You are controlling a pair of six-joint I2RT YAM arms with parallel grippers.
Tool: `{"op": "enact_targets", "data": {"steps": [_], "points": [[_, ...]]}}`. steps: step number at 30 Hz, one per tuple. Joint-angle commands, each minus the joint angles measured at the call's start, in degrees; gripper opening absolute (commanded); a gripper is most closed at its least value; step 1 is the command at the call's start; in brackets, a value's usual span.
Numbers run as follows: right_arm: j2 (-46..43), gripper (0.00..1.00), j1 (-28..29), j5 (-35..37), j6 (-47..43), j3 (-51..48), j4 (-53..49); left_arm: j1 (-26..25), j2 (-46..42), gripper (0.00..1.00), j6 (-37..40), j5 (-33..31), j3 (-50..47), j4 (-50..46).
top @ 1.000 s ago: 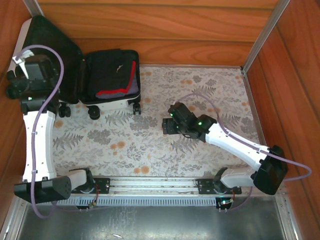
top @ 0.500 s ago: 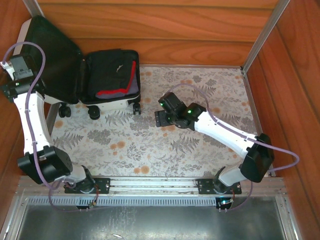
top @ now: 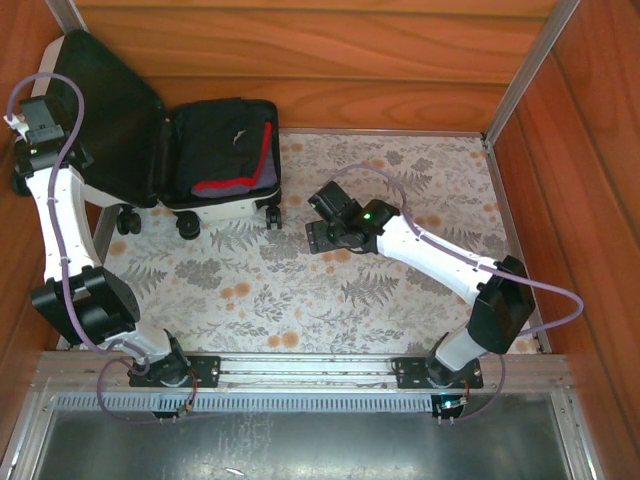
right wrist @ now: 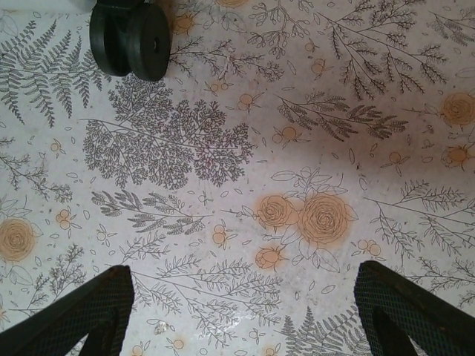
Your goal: Pack the luggage
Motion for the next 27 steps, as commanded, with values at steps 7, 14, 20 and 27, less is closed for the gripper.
{"op": "enact_targets", "data": {"steps": [7,14,20,27], "points": [[0.86,0.83,-0.17,3.89,-1.67,1.06,-1.17,-13.09,-6.62,0.17,-4.47,0.00,-0.91,1.82],[-6.28,0.87,-0.75,12.40,5.83,-5.67,-1.93,-48.87,-1.37,0.46,-6.84,-1.99,5.07,2.10],[-18.55,0.90,-3.81,13.86,12.65,-15.34,-4.98,-75.84,11.97,1.00,17.55,-13.34,26.89,2.00],[-29.69,0.95,-5.34,11.24,8.95,-19.69,-3.06,-78.69,13.83,1.00,35.98,-32.01,40.28,0.86]]}}
